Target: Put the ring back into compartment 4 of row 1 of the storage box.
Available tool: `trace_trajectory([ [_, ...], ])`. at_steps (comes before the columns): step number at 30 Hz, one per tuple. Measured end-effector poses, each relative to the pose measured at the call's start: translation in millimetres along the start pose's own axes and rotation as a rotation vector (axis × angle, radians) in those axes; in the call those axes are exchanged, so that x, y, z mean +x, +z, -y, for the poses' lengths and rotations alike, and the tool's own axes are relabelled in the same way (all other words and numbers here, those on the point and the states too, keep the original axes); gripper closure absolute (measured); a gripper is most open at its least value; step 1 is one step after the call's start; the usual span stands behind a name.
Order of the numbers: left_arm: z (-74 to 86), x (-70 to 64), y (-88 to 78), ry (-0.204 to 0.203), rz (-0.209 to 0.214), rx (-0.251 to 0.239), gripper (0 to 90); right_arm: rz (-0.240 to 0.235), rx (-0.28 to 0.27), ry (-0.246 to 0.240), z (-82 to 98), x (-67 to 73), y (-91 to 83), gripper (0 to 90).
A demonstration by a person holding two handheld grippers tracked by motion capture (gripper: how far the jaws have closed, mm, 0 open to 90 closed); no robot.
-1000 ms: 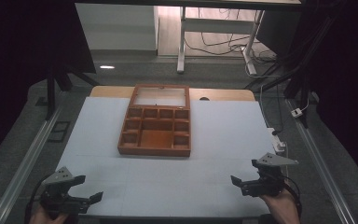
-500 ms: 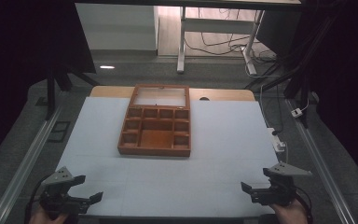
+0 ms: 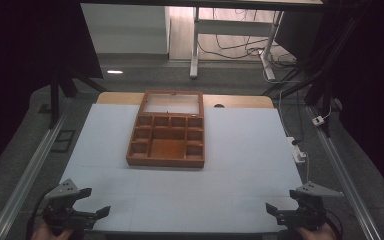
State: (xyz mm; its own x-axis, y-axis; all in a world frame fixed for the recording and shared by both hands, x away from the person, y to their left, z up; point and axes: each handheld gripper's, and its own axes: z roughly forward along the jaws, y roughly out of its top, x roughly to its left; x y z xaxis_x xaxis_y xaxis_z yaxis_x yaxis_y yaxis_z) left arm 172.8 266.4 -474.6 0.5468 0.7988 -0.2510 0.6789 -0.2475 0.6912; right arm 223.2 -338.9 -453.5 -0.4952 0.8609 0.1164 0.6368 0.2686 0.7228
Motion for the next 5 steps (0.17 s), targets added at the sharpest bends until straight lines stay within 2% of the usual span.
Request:
trace_trajectory([
  [5, -1.1, -0.1, 0.2, -0.002, 0.006, -0.001, 5.1, 0.013, 0.009, -0.006, 2.1, 0.0, -1.3, 0.0],
])
